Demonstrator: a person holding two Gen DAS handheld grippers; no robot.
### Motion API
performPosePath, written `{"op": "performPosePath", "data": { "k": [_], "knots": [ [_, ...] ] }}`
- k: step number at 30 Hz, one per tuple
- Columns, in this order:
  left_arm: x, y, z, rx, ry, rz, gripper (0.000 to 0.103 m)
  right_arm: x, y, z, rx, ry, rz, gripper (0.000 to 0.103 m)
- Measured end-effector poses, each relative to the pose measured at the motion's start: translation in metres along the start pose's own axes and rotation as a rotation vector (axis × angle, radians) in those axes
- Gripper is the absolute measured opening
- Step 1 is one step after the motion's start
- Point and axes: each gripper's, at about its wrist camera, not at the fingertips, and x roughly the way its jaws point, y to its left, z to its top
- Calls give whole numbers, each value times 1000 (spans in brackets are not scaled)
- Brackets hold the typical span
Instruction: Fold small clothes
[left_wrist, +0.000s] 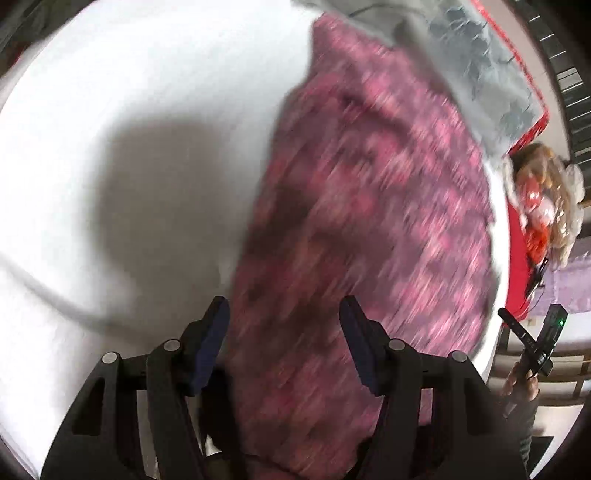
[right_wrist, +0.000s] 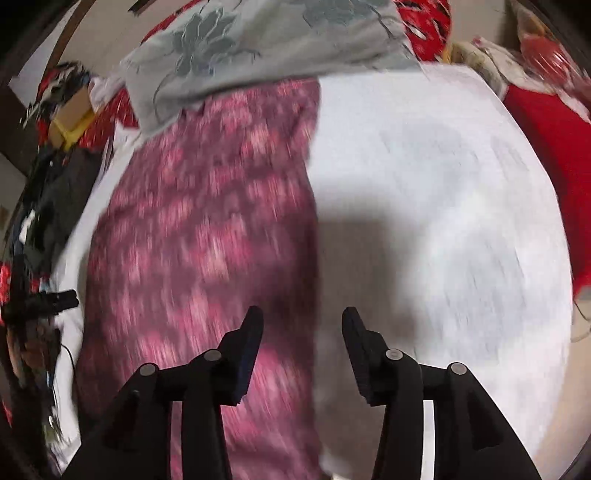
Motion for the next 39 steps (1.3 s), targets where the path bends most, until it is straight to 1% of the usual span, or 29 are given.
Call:
{"op": "performPosePath", "data": {
  "k": [2,3,4,7,9,11,12,14,16,17,18,19,20,21,22,23,24,25,28,29,32,35,39],
  "knots": [
    [4,10,-23,-9,43,5,61,-5,-13,-31,35,30,18,48],
    [6,13,-32,-17,60,-7,61,-5,-19,-43,56,42,31,48],
    [8,18,-39,-32,74,-28,61,-3,-27,-61,92,61,54,49],
    [10,21,-60,-65,100,-122,61,4,-36,-93,165,99,110,50],
    [10,20,-66,-79,110,-159,61,10,-46,-115,235,128,176,50],
    [14,14,-67,-87,128,-179,61,19,-48,-128,283,154,253,51],
    [16,9,-67,-89,134,-181,61,22,-47,-130,296,152,288,51],
    [16,3,-69,-88,130,-180,61,26,-45,-131,310,135,361,51],
    [14,-2,-71,-77,111,-169,60,29,-41,-128,305,126,416,50],
    [13,-6,-72,-67,103,-157,59,29,-39,-129,297,130,430,50],
    [13,-7,-72,-60,97,-141,53,30,-37,-128,284,136,440,50],
    [12,-9,-73,-51,90,-116,42,30,-33,-127,268,143,447,44],
    [12,-8,-74,-42,86,-96,37,28,-29,-127,241,146,456,37],
    [10,-7,-76,-36,81,-76,26,26,-26,-126,215,146,458,16],
    [7,-6,-77,-38,73,-79,16,23,-21,-125,182,142,453,5],
    [5,-5,-77,-41,67,-98,9,21,-18,-125,160,132,446,5],
    [2,-6,-77,-46,68,-136,3,16,-13,-123,134,116,448,4],
    [-1,-6,-78,-56,68,-179,3,10,-9,-121,112,97,459,4],
    [-12,-9,-75,-67,42,-266,3,-4,1,-114,88,47,486,4],
    [-16,-10,-72,-78,38,-302,3,-9,5,-108,90,21,505,4],
    [-24,-14,-61,-101,11,-382,3,-22,8,-92,107,-49,551,4],
    [-32,-20,-47,-116,-17,-444,3,-32,10,-71,123,-112,591,4],
    [-40,-24,-16,-147,-78,-514,3,-39,12,-37,159,-186,629,4]
  ]
}}
